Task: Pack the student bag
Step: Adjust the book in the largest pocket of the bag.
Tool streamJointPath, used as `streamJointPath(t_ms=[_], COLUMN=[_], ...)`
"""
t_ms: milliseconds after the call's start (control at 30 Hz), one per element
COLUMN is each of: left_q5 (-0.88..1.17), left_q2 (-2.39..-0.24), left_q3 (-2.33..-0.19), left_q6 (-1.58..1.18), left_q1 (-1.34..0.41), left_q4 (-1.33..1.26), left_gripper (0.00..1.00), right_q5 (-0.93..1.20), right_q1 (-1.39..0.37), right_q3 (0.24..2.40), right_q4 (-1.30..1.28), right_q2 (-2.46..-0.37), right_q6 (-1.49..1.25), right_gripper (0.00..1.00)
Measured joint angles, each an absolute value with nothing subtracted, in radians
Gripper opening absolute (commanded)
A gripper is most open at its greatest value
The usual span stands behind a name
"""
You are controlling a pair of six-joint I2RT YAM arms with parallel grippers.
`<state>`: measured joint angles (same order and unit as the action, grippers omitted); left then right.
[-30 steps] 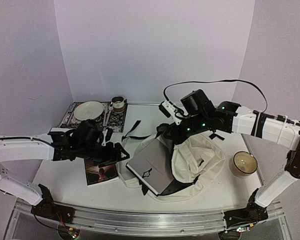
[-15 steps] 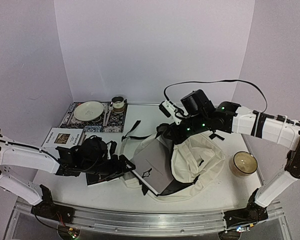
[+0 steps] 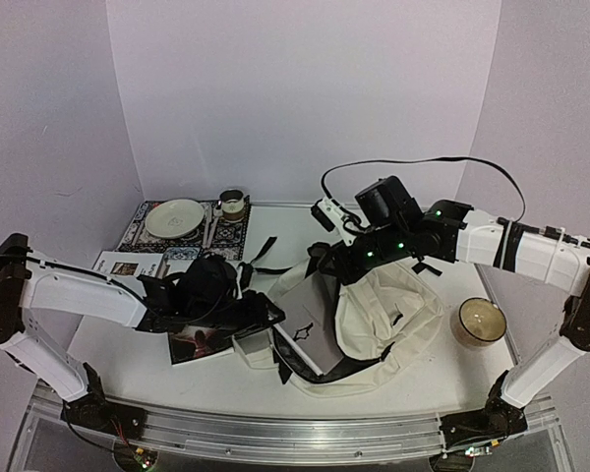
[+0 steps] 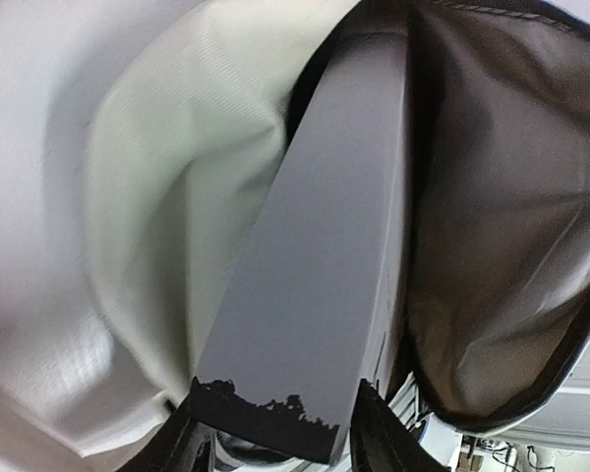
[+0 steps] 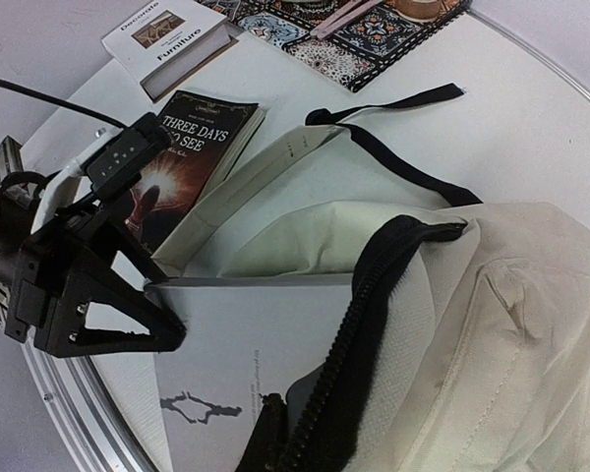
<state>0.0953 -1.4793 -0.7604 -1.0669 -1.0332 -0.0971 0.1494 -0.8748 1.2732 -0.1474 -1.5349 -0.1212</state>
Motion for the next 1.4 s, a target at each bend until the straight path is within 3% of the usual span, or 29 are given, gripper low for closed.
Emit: streamJointPath(t_ms=[233, 567, 867, 1000, 1400], left_q5=[0.124, 0.221, 0.267, 0.267, 0.184], left_q2=[-1.545, -1.761, -1.855, -1.852, -1.574], left_q3=[-0.88, -1.087, -1.165, -1.139, -0.957], left_q6=[-0.999, -0.953, -0.922, -0.916, -0.889], left_q1=[-1.021, -1.003, -0.969, -0.963, -0.884], left_q4=[-0.099, -0.103, -0.104, -0.118, -0.038], left_gripper=[0.35, 0.41, 0.66, 0.73, 0.98], right_q5=[0.175, 0.196, 0.171, 0.105, -0.031], right_q1=[-0.894, -0.924, -0.939, -0.942, -0.95], right_q3=[1.273, 1.273, 1.273, 1.263, 1.219], right_q4=[-0.148, -0.152, -0.157, -0.147, -0.13], right_q2=[-1.535, -1.534, -1.534, -1.532, -1.525], right_q6=[-0.124, -0.123, -0.12, -0.119, -0.122], right_gripper=[0.0, 0.0, 0.0, 0.0, 0.01])
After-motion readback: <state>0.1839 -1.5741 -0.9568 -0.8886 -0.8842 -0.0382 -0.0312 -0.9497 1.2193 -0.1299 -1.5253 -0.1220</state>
